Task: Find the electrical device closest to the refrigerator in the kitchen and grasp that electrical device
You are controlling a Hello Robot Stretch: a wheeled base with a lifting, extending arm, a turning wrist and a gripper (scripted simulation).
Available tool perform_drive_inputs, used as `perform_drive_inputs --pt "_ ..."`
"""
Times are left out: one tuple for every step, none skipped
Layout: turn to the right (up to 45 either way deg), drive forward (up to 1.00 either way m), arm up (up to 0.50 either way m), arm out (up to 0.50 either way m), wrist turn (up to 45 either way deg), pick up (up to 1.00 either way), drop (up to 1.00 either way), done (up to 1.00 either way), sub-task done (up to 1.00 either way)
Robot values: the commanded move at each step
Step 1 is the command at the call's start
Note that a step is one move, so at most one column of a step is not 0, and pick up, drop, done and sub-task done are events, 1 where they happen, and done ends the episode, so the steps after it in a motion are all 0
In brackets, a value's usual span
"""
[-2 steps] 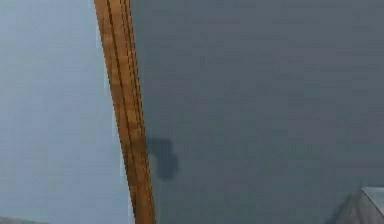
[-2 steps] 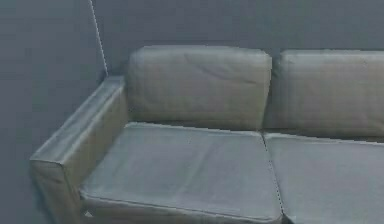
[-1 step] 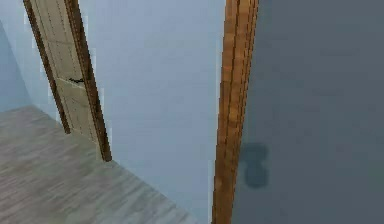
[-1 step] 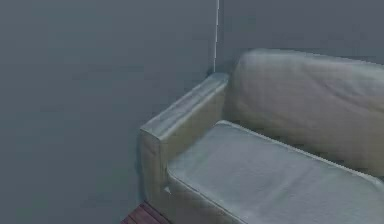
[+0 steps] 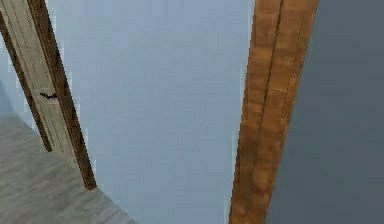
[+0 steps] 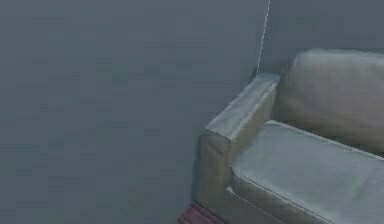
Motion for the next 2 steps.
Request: perform_drive_inputs --pt "-45.0 0.0 0.0 0.0 0.0 0.0 0.0 0.0 0.0" --pt "-3.0 0.0 0.0 0.0 0.0 0.0 0.0 0.0 0.0"
